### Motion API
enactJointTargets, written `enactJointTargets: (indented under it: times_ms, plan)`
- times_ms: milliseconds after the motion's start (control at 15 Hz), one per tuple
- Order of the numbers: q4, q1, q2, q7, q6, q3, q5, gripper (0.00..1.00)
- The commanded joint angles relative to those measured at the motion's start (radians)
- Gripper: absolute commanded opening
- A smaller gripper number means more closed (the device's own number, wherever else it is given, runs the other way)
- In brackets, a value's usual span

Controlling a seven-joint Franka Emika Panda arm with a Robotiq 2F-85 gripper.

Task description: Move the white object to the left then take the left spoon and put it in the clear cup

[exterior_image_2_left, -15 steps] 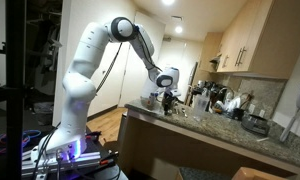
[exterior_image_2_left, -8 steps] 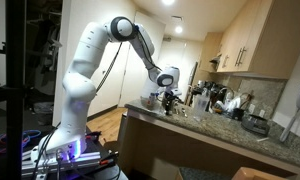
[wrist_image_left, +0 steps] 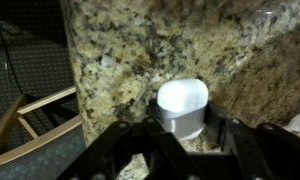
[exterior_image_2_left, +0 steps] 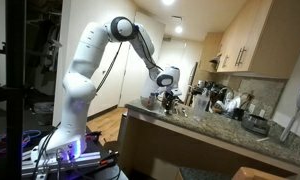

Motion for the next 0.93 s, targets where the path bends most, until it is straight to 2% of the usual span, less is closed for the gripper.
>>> enactJointTargets:
  times_ms: [0, 67, 133, 200, 267, 333, 533, 733, 867]
  plan:
    - [-0.018, -0.078, 0.003, -0.216, 0.120, 0.105, 0.274, 0.19]
    - [-0.010, -0.108, 0.005, -0.295, 0.135, 0.147, 0.362, 0.19]
    - [-0.001, -0.107, 0.012, -0.382, 0.139, 0.153, 0.454, 0.19]
    - [0.005, -0.091, 0.013, -0.444, 0.124, 0.138, 0.503, 0.19]
    - [0.004, -0.104, 0.013, -0.479, 0.111, 0.147, 0.510, 0.19]
    - [-0.168, -0.059, -0.193, -0.418, 0.074, 0.092, 0.433, 0.19]
    - [-0.234, -0.048, -0.292, -0.364, 0.066, 0.059, 0.302, 0.19]
    - [-0.304, -0.037, -0.467, -0.362, 0.089, 0.079, 0.202, 0.19]
    - [-0.340, 0.014, -0.591, -0.440, 0.079, 0.081, 0.250, 0.19]
